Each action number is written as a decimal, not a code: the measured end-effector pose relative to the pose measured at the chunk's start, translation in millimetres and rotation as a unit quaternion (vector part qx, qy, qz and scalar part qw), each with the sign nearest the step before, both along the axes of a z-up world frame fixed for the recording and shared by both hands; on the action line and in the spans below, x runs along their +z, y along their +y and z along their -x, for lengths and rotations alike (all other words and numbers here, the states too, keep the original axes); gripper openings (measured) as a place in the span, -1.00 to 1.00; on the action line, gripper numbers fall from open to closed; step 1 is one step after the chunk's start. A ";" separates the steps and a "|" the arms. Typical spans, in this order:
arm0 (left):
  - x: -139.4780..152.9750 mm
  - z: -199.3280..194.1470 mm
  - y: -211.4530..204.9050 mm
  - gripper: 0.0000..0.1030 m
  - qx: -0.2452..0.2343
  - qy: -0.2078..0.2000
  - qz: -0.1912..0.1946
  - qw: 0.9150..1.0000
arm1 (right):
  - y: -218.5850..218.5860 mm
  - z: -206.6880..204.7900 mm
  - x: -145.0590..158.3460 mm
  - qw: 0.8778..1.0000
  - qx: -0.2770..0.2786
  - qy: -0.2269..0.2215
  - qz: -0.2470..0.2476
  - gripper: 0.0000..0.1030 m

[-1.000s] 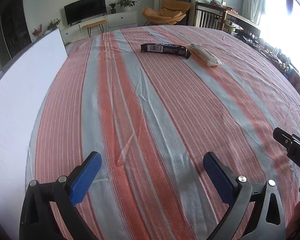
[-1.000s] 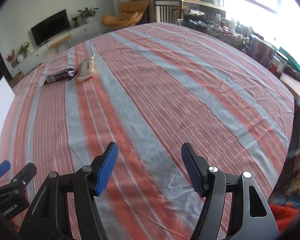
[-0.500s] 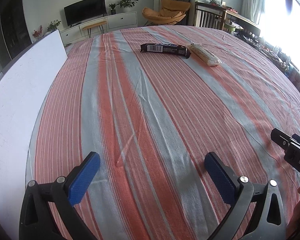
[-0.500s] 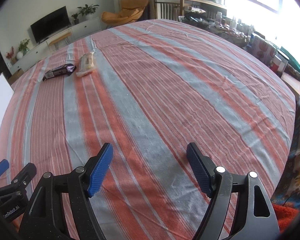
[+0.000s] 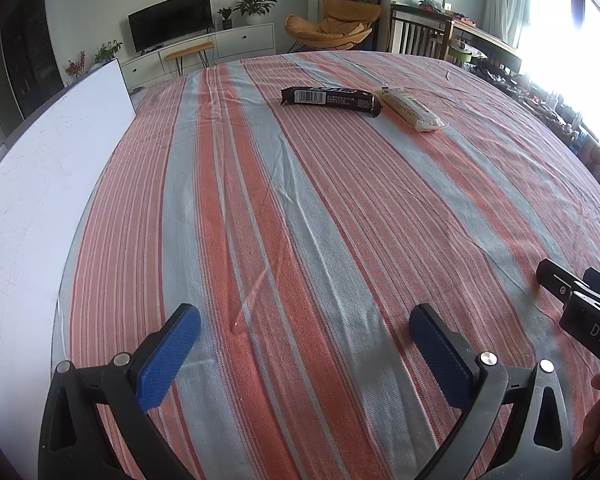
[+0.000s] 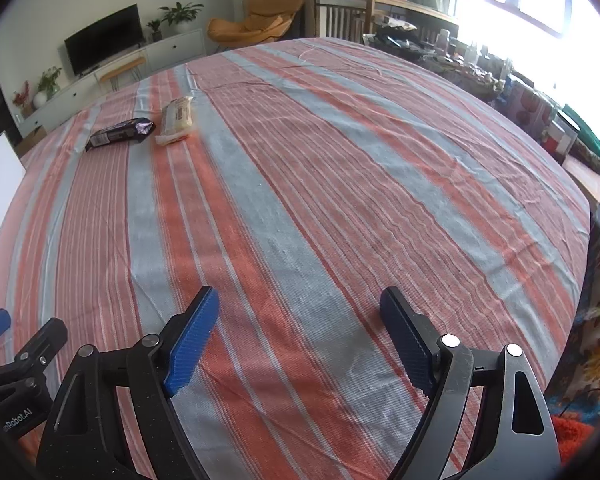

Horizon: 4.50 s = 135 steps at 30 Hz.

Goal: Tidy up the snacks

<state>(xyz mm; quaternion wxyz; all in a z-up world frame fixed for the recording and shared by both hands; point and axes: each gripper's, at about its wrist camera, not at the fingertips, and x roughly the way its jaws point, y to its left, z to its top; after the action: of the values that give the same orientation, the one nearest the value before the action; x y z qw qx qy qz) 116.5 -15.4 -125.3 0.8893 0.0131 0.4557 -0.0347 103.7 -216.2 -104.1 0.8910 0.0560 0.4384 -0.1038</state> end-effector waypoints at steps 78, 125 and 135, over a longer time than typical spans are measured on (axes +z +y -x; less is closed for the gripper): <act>16.8 -111.1 2.0 -0.66 -0.009 0.082 0.013 0.997 | 2.0 -5.3 -0.6 1.000 0.007 -0.003 0.000 0.77; 0.0 -22.4 28.9 1.00 0.013 0.002 0.001 1.000 | -21.0 -95.8 30.2 0.990 0.081 -0.017 -0.116 0.74; 0.0 -22.3 29.0 1.00 0.013 0.002 0.002 1.000 | 48.8 -232.8 11.7 0.983 0.168 0.070 -0.024 0.68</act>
<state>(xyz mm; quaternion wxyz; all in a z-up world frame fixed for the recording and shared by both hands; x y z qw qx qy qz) 138.8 13.7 -125.3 0.8890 0.0059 0.4572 -0.0243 336.6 -167.4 -92.4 0.8615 -0.0041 0.5049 0.0542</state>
